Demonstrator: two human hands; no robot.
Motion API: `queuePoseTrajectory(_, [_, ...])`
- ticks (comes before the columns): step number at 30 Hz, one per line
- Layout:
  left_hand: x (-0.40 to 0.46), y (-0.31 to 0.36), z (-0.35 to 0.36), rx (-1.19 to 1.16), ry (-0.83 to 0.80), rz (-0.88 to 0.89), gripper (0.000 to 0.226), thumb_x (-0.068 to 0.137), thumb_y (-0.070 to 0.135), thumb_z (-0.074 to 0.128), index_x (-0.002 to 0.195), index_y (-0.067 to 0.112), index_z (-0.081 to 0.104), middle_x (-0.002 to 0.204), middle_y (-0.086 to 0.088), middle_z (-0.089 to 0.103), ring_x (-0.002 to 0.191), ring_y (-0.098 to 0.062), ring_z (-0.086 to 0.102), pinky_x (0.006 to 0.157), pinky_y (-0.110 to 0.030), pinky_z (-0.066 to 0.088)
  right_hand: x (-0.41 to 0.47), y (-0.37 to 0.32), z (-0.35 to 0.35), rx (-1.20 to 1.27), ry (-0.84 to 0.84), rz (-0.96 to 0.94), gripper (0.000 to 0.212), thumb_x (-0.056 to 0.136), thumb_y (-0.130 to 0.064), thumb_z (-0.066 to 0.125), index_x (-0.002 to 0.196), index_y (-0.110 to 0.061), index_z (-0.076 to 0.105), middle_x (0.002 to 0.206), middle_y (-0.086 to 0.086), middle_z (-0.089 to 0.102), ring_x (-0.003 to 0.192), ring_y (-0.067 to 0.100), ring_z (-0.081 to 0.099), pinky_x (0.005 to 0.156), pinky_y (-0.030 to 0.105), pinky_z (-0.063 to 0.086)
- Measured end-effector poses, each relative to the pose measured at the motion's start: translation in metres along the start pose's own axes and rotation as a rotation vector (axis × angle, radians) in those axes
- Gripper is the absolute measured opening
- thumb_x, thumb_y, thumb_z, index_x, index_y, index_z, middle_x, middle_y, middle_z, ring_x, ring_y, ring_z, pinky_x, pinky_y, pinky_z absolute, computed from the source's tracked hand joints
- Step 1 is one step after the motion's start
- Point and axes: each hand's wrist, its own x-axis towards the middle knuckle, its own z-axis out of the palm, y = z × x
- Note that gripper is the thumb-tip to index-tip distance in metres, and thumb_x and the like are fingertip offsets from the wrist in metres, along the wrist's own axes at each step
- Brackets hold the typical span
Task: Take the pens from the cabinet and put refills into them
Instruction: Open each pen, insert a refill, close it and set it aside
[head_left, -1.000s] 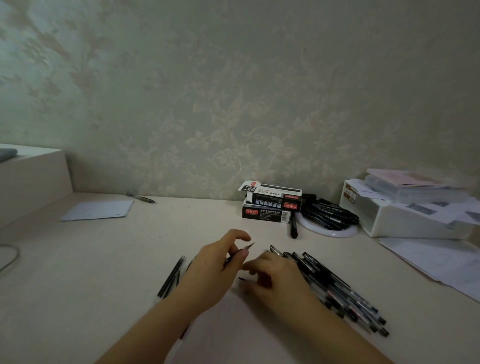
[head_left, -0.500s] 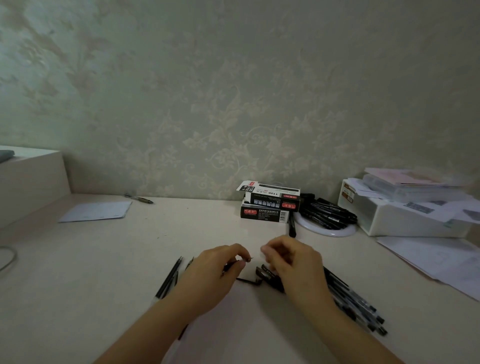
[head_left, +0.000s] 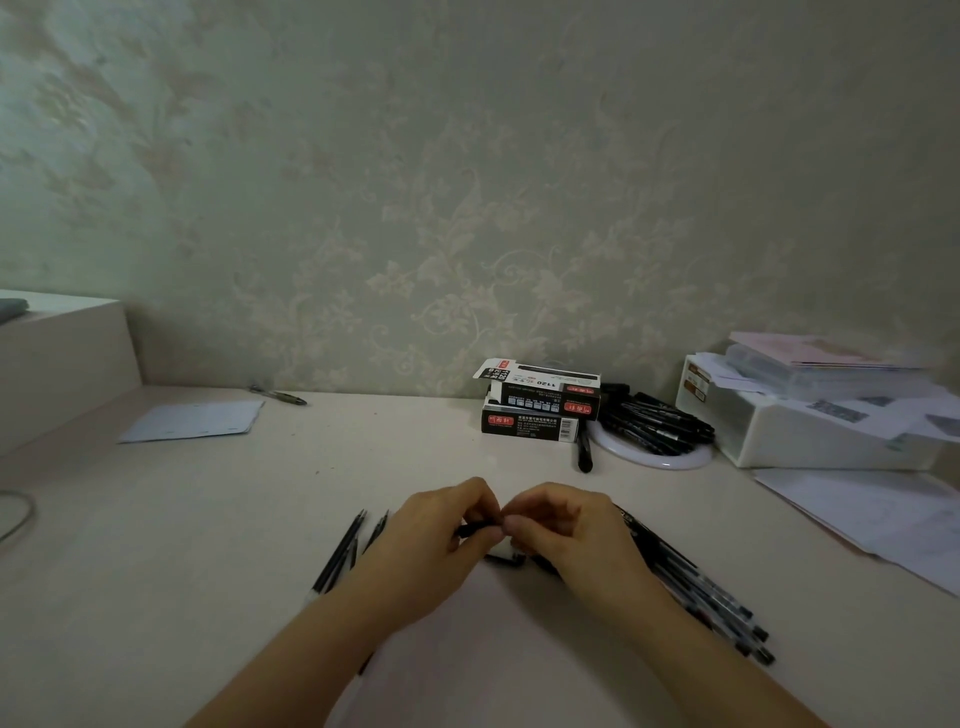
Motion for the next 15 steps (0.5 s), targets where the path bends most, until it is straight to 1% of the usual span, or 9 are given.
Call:
queuePoseTrajectory(2, [0.0008, 0.0019, -0.0002, 0.013, 0.007, 0.029, 0.008, 0.09, 0.033, 0.062, 0.087, 0.036, 0.055, 0.075, 0.022, 0.06, 0.073, 0.002, 0.056, 0.061, -0.008, 0.039, 0.0004, 0.0, -0.0005, 0.007, 0.003, 0.009, 0.005, 0.089, -0.023, 0.07, 0.086, -0.022, 0.074, 0.078, 0.0, 0.075, 0.071, 0.012, 0.07, 0.068, 0.02, 0.056])
queuePoseTrajectory(5, [0.001, 0.0032, 0.0021, -0.01, 0.016, 0.051, 0.004, 0.09, 0.032, 0.063, 0.091, 0.03, 0.059, 0.08, 0.019, 0.064, 0.075, 0.0, 0.06, 0.065, -0.011, 0.045, 0.0002, 0.0023, 0.0006, -0.127, 0.026, -0.014, 0.023, 0.093, -0.036, 0.062, 0.08, -0.02, 0.07, 0.071, 0.001, 0.07, 0.061, 0.005, 0.062, 0.061, 0.019, 0.051])
queuePoseTrajectory(7, [-0.0005, 0.0036, 0.0038, -0.022, 0.006, 0.059, 0.005, 0.091, 0.029, 0.061, 0.096, 0.029, 0.062, 0.084, 0.018, 0.066, 0.078, -0.002, 0.061, 0.068, -0.012, 0.047, -0.0002, 0.0028, 0.001, -0.23, 0.052, -0.045, 0.035, 0.095, -0.043, 0.055, 0.074, -0.017, 0.066, 0.065, -0.005, 0.067, 0.057, 0.002, 0.058, 0.058, 0.017, 0.047])
queuePoseTrajectory(9, [-0.0015, 0.0037, 0.0039, -0.032, 0.024, 0.061, 0.008, 0.09, 0.025, 0.06, 0.096, 0.029, 0.063, 0.08, 0.022, 0.064, 0.077, -0.001, 0.061, 0.065, -0.009, 0.045, -0.0005, 0.0017, -0.0002, -0.234, 0.048, -0.057, 0.04, 0.093, -0.05, 0.05, 0.074, -0.019, 0.065, 0.065, -0.011, 0.065, 0.06, 0.001, 0.059, 0.059, 0.014, 0.046])
queuePoseTrajectory(11, [-0.0011, 0.0037, 0.0022, -0.031, 0.056, 0.048, 0.011, 0.09, 0.02, 0.06, 0.095, 0.029, 0.063, 0.075, 0.028, 0.06, 0.076, 0.005, 0.059, 0.064, -0.004, 0.041, 0.0005, 0.0007, -0.0024, -0.197, 0.008, -0.051, 0.03, 0.093, -0.049, 0.053, 0.083, -0.026, 0.068, 0.075, -0.01, 0.069, 0.068, 0.004, 0.064, 0.064, 0.015, 0.05])
queuePoseTrajectory(13, [-0.0002, 0.0035, 0.0002, -0.02, 0.065, 0.05, 0.012, 0.09, 0.019, 0.062, 0.096, 0.029, 0.065, 0.076, 0.029, 0.059, 0.077, 0.008, 0.059, 0.066, -0.002, 0.039, 0.0017, 0.001, -0.0043, -0.171, -0.028, -0.051, 0.015, 0.095, -0.038, 0.059, 0.087, -0.029, 0.067, 0.08, -0.008, 0.07, 0.073, 0.007, 0.066, 0.068, 0.018, 0.053])
queuePoseTrajectory(14, [0.0001, 0.0036, -0.0004, -0.019, 0.058, 0.059, 0.011, 0.09, 0.02, 0.062, 0.096, 0.029, 0.065, 0.079, 0.027, 0.062, 0.079, 0.007, 0.059, 0.068, -0.002, 0.04, 0.0016, 0.0013, -0.0046, -0.168, -0.035, -0.052, 0.015, 0.096, -0.036, 0.059, 0.085, -0.028, 0.066, 0.078, -0.007, 0.07, 0.071, 0.006, 0.065, 0.067, 0.018, 0.053])
queuePoseTrajectory(15, [-0.0001, 0.0038, -0.0009, -0.024, 0.05, 0.069, 0.011, 0.09, 0.02, 0.062, 0.097, 0.029, 0.065, 0.083, 0.024, 0.064, 0.081, 0.006, 0.06, 0.071, -0.004, 0.043, 0.0012, 0.0014, -0.0046, -0.172, -0.037, -0.052, 0.02, 0.097, -0.036, 0.057, 0.082, -0.026, 0.065, 0.074, -0.007, 0.069, 0.066, 0.004, 0.062, 0.064, 0.018, 0.051])
